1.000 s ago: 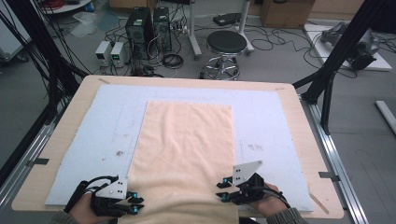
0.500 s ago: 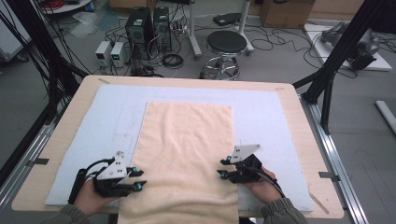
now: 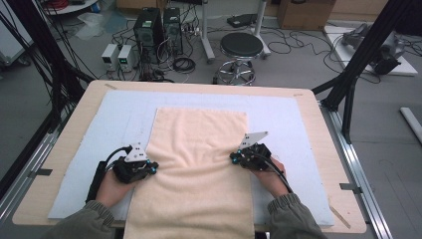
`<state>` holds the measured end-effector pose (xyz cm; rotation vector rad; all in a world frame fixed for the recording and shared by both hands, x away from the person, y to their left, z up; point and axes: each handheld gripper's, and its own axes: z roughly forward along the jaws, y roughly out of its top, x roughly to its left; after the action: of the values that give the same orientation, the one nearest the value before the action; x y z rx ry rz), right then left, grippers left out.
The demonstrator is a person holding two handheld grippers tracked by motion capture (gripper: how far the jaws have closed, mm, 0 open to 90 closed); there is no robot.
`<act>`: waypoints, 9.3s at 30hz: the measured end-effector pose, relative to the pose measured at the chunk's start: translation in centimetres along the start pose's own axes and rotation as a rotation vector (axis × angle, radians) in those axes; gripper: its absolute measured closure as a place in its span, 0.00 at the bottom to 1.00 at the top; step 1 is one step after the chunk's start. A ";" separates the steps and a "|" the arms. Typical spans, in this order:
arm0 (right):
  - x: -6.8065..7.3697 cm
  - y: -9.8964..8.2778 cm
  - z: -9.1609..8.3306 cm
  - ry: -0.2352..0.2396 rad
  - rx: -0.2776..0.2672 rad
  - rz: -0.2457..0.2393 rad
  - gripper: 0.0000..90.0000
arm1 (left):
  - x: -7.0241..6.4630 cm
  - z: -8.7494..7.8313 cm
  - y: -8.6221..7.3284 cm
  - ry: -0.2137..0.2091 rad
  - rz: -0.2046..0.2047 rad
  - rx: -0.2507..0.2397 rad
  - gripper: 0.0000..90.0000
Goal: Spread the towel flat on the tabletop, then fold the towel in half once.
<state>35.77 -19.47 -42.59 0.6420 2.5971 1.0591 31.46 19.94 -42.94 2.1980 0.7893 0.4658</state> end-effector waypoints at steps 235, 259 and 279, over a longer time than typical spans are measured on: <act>3.2 -0.3 -2.2 0.126 0.021 -0.003 0.65 | -0.5 -4.1 -2.5 -0.216 0.020 -0.003 0.63; 4.4 -0.7 -7.0 0.194 -0.117 -0.016 0.73 | -1.7 -7.5 -0.9 -0.229 0.075 -0.127 0.72; 0.4 -3.0 -1.7 0.154 0.050 0.131 0.70 | 3.7 -1.0 -2.0 -0.126 -0.101 0.048 0.67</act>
<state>33.87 -22.16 -43.53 0.7811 2.7531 1.1275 32.87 23.96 -43.51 2.1954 0.8463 0.2575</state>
